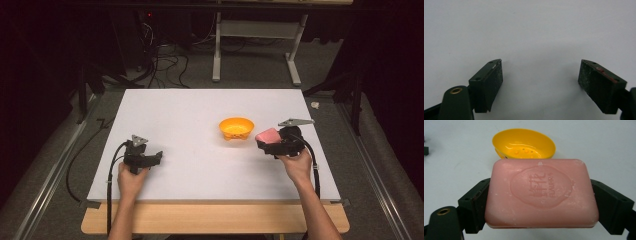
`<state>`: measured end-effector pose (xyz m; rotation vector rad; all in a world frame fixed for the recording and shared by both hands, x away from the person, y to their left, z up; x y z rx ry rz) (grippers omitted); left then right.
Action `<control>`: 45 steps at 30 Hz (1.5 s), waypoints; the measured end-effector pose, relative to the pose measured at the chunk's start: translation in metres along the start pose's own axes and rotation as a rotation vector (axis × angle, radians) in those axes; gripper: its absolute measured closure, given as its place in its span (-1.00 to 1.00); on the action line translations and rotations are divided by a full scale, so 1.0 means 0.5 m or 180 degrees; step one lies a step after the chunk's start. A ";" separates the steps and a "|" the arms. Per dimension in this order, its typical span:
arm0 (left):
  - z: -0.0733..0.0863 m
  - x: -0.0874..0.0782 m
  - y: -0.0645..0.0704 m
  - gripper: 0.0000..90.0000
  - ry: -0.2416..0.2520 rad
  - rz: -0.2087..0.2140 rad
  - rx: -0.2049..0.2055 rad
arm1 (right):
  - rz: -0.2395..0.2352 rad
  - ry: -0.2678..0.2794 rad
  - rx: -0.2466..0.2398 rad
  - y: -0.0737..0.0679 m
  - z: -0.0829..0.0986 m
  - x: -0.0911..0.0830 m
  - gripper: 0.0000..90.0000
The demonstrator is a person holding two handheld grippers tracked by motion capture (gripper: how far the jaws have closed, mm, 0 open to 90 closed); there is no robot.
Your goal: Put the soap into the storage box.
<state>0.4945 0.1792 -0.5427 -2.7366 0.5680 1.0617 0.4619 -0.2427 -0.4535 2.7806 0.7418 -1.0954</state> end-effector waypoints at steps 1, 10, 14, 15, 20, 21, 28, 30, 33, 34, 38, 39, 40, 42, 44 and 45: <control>0.000 0.000 0.000 -0.55 0.0000 0.0000 0.0000 | 0.0000 0.0000 0.0000 0.000 0.000 0.000 -0.70; 0.000 0.000 0.000 -0.55 0.0000 0.0000 0.0000 | -0.0027 -0.0032 0.0031 -0.012 -0.026 0.015 -0.70; 0.000 0.000 0.000 -0.55 0.0000 0.0000 0.0000 | -0.0045 -0.0041 0.0047 -0.018 -0.038 0.022 -0.70; 0.000 0.000 0.000 -0.55 0.0000 0.0000 0.0000 | -0.0042 -0.0051 0.0046 -0.019 -0.041 0.025 -0.70; 0.000 0.000 0.000 -0.55 0.0000 -0.0002 0.0000 | -0.0052 -0.0068 0.0064 -0.023 -0.053 0.034 -0.70; 0.000 0.000 0.000 -0.55 0.0000 -0.0001 0.0000 | -0.0053 -0.0064 0.0062 -0.024 -0.056 0.036 -0.70; 0.000 0.000 0.000 -0.55 0.0000 -0.0002 0.0000 | -0.0052 -0.0083 0.0115 -0.026 -0.065 0.046 -0.70; 0.000 0.000 0.000 -0.55 0.0000 -0.0001 0.0000 | -0.0051 -0.0067 0.0123 -0.026 -0.069 0.048 -0.70; 0.000 0.000 0.000 -0.55 0.0000 -0.0001 0.0000 | -0.0041 -0.0079 0.0121 -0.029 -0.075 0.050 -0.70; 0.000 0.000 0.000 -0.55 0.0001 -0.0001 -0.0001 | -0.0046 -0.0084 0.0118 -0.031 -0.077 0.052 -0.70; 0.000 0.000 0.000 -0.55 0.0001 -0.0001 0.0000 | -0.0069 -0.0097 0.0100 -0.041 -0.087 0.060 -0.70; 0.000 0.000 0.000 -0.55 0.0000 -0.0001 -0.0001 | -0.0069 -0.0097 0.0100 -0.041 -0.087 0.060 -0.70; 0.000 0.000 0.000 -0.55 0.0000 -0.0001 0.0000 | -0.0073 -0.0100 0.0108 -0.042 -0.089 0.063 -0.70; 0.000 0.000 0.000 -0.55 0.0000 -0.0001 0.0000 | -0.0095 -0.0106 0.0129 -0.042 -0.093 0.068 -0.70; 0.000 0.000 0.000 -0.55 0.0000 -0.0001 0.0000 | -0.0094 -0.0109 0.0133 -0.042 -0.095 0.069 -0.70; 0.000 0.000 0.000 -0.55 0.0000 0.0000 -0.0001 | -0.0094 -0.0115 0.0149 -0.042 -0.096 0.070 -0.70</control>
Point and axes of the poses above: each handheld gripper's, and its own axes: x roughly forward along the jaws, z roughly out of its underside, y roughly to its right, the point moved 8 cm from there along x, roughly forward along the jaws, and after that the axes turned 1 degree about -z, right-handed, at the moved point
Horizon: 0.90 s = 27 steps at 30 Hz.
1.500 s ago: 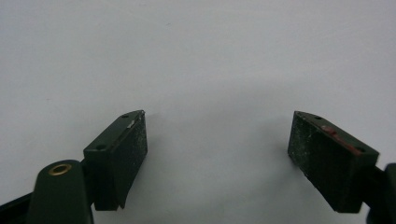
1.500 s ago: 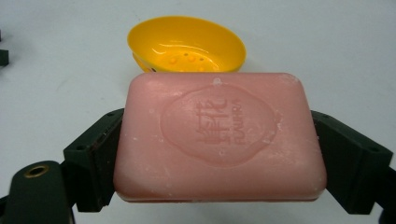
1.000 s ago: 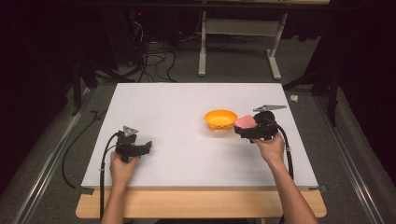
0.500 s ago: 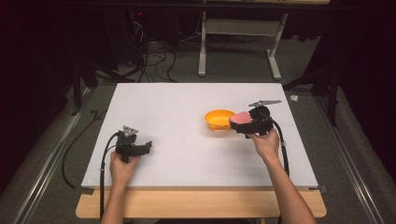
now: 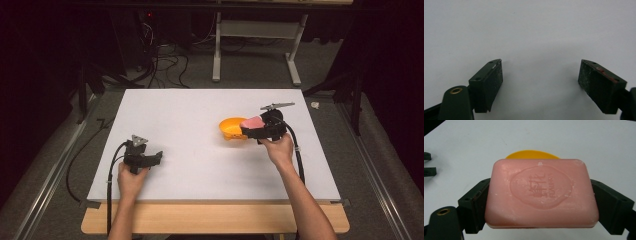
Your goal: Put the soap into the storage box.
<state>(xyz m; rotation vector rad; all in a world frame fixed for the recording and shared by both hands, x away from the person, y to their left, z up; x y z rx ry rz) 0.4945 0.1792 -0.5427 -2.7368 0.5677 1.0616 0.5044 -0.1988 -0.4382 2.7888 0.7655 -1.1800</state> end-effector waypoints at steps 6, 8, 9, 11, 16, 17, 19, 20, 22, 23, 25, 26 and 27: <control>0.000 0.000 0.000 -0.55 -0.0001 0.0000 0.0001 | 0.0005 -0.0020 -0.0010 -0.004 -0.012 0.004 -0.70; 0.000 0.000 0.000 -0.55 0.0000 0.0000 0.0001 | 0.0007 -0.0017 -0.0013 -0.004 -0.013 0.005 -0.70; 0.000 0.000 0.000 -0.55 0.0000 0.0000 0.0001 | 0.0001 -0.0026 -0.0004 -0.006 -0.014 0.007 -0.70; 0.000 0.000 0.000 -0.55 0.0000 0.0000 0.0000 | 0.0004 -0.0051 0.0009 -0.007 -0.014 0.010 -0.70; 0.000 0.000 0.000 -0.55 0.0000 0.0000 0.0001 | 0.0008 -0.0065 0.0018 -0.007 -0.020 0.018 -0.70; 0.000 0.000 0.000 -0.55 0.0000 0.0000 0.0001 | 0.0007 -0.0070 0.0024 -0.008 -0.022 0.019 -0.70; 0.000 0.000 0.000 -0.55 0.0000 -0.0001 0.0001 | 0.0011 -0.0080 0.0027 -0.007 -0.023 0.020 -0.70; 0.000 0.000 0.000 -0.55 0.0000 0.0000 0.0001 | 0.0013 -0.0086 0.0032 -0.007 -0.024 0.022 -0.70; 0.000 0.000 0.000 -0.55 0.0000 -0.0001 0.0002 | 0.0022 -0.0100 0.0047 -0.005 -0.025 0.025 -0.70; 0.000 0.000 0.000 -0.55 0.0000 0.0000 0.0001 | 0.0021 -0.0111 0.0055 -0.004 -0.026 0.029 -0.70; 0.000 0.000 0.000 -0.55 0.0000 -0.0001 0.0001 | 0.0025 -0.0128 0.0066 -0.004 -0.025 0.033 -0.70; 0.000 0.000 0.000 -0.55 0.0000 -0.0001 0.0001 | 0.0029 -0.0137 0.0068 -0.003 -0.025 0.035 -0.70; 0.000 0.000 0.000 -0.55 0.0000 -0.0001 0.0001 | 0.0029 -0.0137 0.0068 -0.003 -0.025 0.035 -0.70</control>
Point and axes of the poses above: each handheld gripper's, and its own axes: x roughly forward along the jaws, z roughly out of its underside, y roughly to its right, the point moved 8 cm from there along x, roughly forward along the jaws, and after that the axes turned 1 degree about -z, right-handed, at the moved point
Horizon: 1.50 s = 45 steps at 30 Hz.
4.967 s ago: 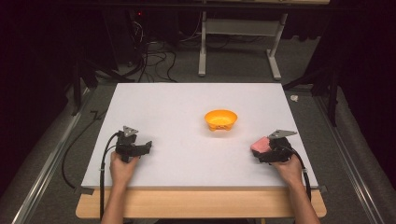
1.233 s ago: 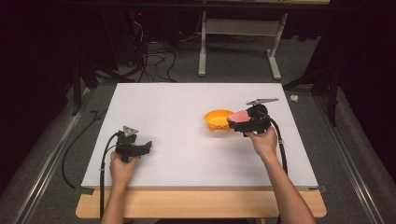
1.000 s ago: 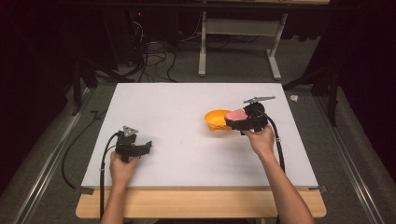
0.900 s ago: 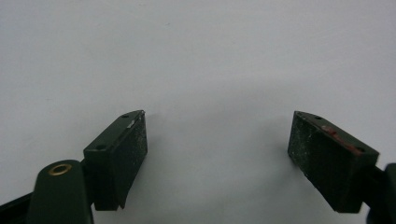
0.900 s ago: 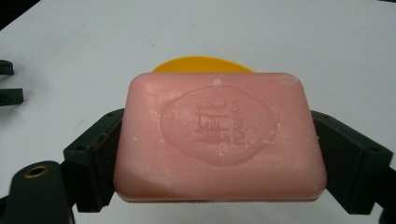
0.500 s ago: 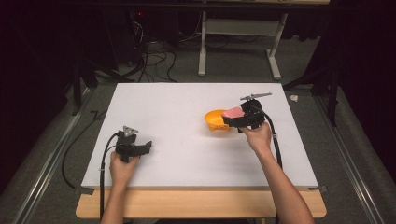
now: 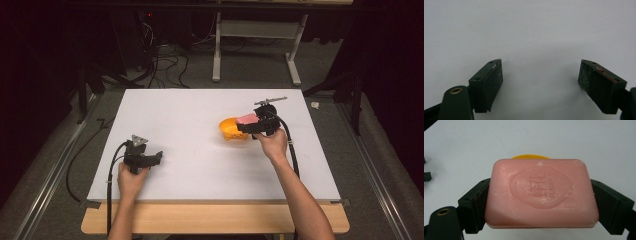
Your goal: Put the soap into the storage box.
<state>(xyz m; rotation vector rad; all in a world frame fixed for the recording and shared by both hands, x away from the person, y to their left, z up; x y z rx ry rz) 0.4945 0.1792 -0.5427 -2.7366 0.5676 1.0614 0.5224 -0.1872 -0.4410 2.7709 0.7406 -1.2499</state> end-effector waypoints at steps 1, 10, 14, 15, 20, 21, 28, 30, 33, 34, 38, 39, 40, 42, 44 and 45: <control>0.000 0.000 0.000 -0.55 0.0000 0.0000 0.0000 | 0.0005 -0.0022 0.0001 0.001 0.000 0.004 -0.70; 0.000 0.000 0.000 -0.55 0.0000 0.0000 0.0000 | 0.0009 -0.0064 0.0027 0.000 -0.003 0.017 -0.70; 0.000 0.000 0.000 -0.55 0.0000 0.0001 0.0000 | -0.0014 -0.0099 0.0048 0.000 -0.001 0.026 -0.70; 0.000 0.000 0.000 -0.55 -0.0001 0.0000 0.0000 | -0.0009 -0.0124 0.0058 0.000 0.000 0.029 -0.70; 0.000 0.000 0.000 -0.55 0.0000 0.0000 0.0000 | 0.0010 -0.0166 0.0063 0.002 0.002 0.040 -0.70; 0.000 0.000 0.000 -0.55 0.0001 -0.0001 0.0000 | 0.0021 -0.0183 0.0076 0.002 0.003 0.042 -0.70; 0.000 0.000 0.000 -0.55 0.0000 0.0000 0.0001 | 0.0045 -0.0257 0.0099 0.001 0.001 0.055 -0.70; 0.000 0.000 0.000 -0.55 0.0001 0.0000 0.0000 | 0.0040 -0.0281 0.0115 0.000 0.000 0.059 -0.70; 0.000 0.000 0.000 -0.55 -0.0001 0.0000 0.0001 | 0.0027 -0.0308 0.0143 0.000 -0.001 0.064 -0.70; 0.000 0.000 0.000 -0.55 0.0000 0.0000 0.0000 | 0.0025 -0.0313 0.0150 -0.001 -0.002 0.065 -0.70; 0.000 0.000 0.000 -0.55 0.0000 0.0000 0.0001 | -0.0006 -0.0353 0.0169 -0.003 -0.003 0.072 -0.70; 0.000 0.000 0.000 -0.55 0.0000 0.0000 0.0000 | -0.0006 -0.0353 0.0169 -0.003 -0.003 0.072 -0.70; 0.000 0.000 0.000 -0.55 0.0000 0.0000 0.0001 | -0.0014 -0.0357 0.0171 -0.003 -0.004 0.074 -0.70; 0.000 0.000 0.000 -0.55 0.0000 0.0000 0.0000 | -0.0027 -0.0382 0.0197 -0.004 -0.004 0.077 -0.70; 0.000 0.000 0.000 -0.55 0.0000 0.0000 0.0001 | -0.0027 -0.0401 0.0208 -0.005 -0.005 0.081 -0.70; 0.000 0.000 0.000 -0.55 0.0000 0.0001 0.0000 | -0.0030 -0.0421 0.0216 -0.005 -0.005 0.082 -0.70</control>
Point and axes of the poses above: each handheld gripper's, and its own axes: x roughly forward along the jaws, z roughly out of its underside, y roughly to its right, the point moved 8 cm from there along x, roughly forward along the jaws, and after that the axes turned 1 degree about -z, right-handed, at the moved point
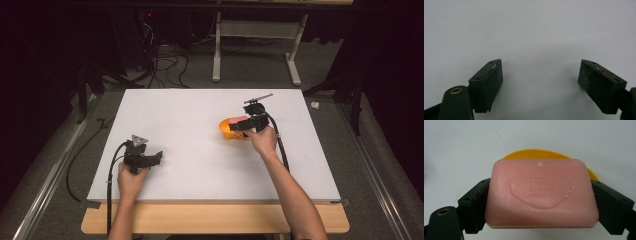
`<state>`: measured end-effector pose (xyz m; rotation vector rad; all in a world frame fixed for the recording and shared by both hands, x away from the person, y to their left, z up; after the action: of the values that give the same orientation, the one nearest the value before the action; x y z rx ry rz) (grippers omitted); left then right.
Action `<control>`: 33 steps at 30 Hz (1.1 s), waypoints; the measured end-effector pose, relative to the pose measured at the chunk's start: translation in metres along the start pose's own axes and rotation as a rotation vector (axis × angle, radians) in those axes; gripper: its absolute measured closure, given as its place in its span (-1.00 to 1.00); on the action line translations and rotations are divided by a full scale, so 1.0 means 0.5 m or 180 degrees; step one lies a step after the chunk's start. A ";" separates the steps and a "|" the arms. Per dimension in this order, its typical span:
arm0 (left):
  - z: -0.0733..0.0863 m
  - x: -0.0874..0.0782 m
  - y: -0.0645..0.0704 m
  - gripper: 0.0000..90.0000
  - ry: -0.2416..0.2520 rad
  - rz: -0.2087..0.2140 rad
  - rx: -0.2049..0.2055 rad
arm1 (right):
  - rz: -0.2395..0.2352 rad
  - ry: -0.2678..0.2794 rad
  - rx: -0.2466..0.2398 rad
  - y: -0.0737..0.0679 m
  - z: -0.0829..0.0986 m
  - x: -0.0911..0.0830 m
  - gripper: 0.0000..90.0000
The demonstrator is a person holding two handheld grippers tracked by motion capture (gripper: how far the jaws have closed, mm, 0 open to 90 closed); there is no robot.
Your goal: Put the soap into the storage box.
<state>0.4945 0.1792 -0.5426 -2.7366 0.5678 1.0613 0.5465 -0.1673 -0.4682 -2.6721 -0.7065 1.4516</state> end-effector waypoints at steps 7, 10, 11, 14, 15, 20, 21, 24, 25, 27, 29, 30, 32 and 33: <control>0.000 0.000 0.000 -0.55 0.0000 0.0000 0.0000 | -0.0025 -0.0063 0.0045 -0.001 0.001 0.015 -0.70; 0.000 0.000 0.000 -0.55 0.0000 0.0000 0.0000 | -0.0024 -0.0091 0.0066 0.001 0.002 0.021 -0.70; 0.000 0.000 0.000 -0.55 0.0000 0.0000 0.0000 | -0.0023 -0.0095 0.0076 0.002 0.003 0.023 -0.70; 0.000 0.000 0.000 -0.55 -0.0001 0.0000 0.0000 | -0.0029 -0.0101 0.0099 0.004 0.002 0.026 -0.70; 0.000 0.000 0.000 -0.55 -0.0001 0.0000 0.0000 | -0.0035 -0.0102 0.0118 0.004 0.002 0.028 -0.70; 0.000 0.000 0.000 -0.55 0.0000 0.0000 0.0000 | -0.0053 -0.0114 0.0153 0.006 0.001 0.032 -0.70; 0.000 0.000 0.000 -0.55 0.0000 0.0000 0.0000 | -0.0055 -0.0114 0.0159 0.006 0.001 0.032 -0.70; 0.000 0.000 0.000 -0.55 0.0000 0.0000 0.0000 | -0.0076 -0.0120 0.0196 0.007 0.001 0.034 -0.70; 0.000 0.000 0.000 -0.55 -0.0001 0.0000 0.0000 | -0.0077 -0.0129 0.0203 0.008 0.001 0.035 -0.70; 0.000 0.000 0.000 -0.55 -0.0001 0.0000 0.0000 | -0.0081 -0.0129 0.0225 0.009 0.001 0.036 -0.70; 0.000 0.000 0.000 -0.55 -0.0001 0.0000 0.0000 | -0.0088 -0.0135 0.0240 0.011 0.001 0.037 -0.70; 0.000 0.000 0.000 -0.55 -0.0001 0.0000 0.0000 | -0.0091 -0.0135 0.0247 0.011 0.001 0.037 -0.70; 0.000 0.000 0.000 -0.55 0.0000 0.0000 -0.0001 | -0.0091 -0.0143 0.0256 0.013 0.002 0.039 -0.70; 0.000 0.000 0.000 -0.55 -0.0001 0.0000 0.0000 | -0.0092 -0.0143 0.0263 0.013 0.002 0.039 -0.70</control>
<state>0.4945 0.1792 -0.5426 -2.7365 0.5676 1.0617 0.5574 -0.1656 -0.4856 -2.5652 -0.6694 1.5037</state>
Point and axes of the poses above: each handheld gripper's, and its own axes: x roughly forward along the jaws, z roughly out of its underside, y roughly to its right, the point moved 8 cm from there along x, roughly forward along the jaws, and after that the axes turned 1 degree about -z, right-handed, at the moved point
